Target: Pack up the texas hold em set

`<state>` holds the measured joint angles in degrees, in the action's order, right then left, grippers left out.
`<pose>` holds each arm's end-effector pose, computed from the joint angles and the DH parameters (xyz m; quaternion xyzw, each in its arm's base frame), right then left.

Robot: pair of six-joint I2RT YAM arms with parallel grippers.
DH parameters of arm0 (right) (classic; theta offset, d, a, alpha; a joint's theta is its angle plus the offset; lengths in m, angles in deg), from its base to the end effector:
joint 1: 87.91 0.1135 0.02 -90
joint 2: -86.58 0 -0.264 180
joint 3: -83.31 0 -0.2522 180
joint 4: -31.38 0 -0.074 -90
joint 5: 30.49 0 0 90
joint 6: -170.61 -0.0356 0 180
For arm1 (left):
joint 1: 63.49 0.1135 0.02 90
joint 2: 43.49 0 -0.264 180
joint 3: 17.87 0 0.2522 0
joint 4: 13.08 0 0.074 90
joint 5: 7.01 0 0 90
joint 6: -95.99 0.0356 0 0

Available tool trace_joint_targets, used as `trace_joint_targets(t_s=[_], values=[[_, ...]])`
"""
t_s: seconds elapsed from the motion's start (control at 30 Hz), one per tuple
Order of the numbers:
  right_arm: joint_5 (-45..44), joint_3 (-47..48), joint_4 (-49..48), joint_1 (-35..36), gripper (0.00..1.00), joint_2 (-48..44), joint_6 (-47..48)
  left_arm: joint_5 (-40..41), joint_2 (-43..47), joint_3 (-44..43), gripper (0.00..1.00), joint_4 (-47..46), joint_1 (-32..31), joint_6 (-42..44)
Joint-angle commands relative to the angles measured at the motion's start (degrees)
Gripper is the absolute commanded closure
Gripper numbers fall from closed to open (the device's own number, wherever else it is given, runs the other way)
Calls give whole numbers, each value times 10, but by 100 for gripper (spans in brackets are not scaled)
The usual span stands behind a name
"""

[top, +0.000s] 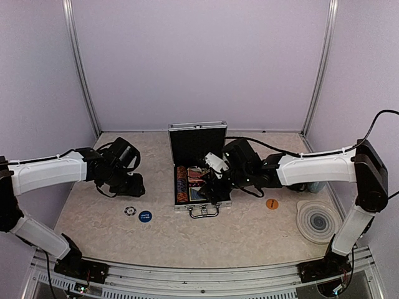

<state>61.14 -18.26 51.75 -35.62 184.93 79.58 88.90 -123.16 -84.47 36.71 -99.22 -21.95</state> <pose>0.2310 0.3005 0.2179 -0.3978 0.8154 0.2001 0.3698 0.2199 -0.1537 0.2188 0.0539 0.9694 -0.0810 0.2255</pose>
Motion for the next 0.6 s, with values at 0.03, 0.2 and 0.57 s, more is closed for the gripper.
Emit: trace_joint_targets(t_s=[0.03,0.2,0.57], values=[[135,31,-23,-18,1,4,-91,-22,-11,-40,100,22,-21,57],[231,35,-60,-44,2,10,-170,-46,-21,-62,100,32,-48,96],[435,-3,-259,-84,7,50,-413,-61,-34,-122,100,58,-125,165]])
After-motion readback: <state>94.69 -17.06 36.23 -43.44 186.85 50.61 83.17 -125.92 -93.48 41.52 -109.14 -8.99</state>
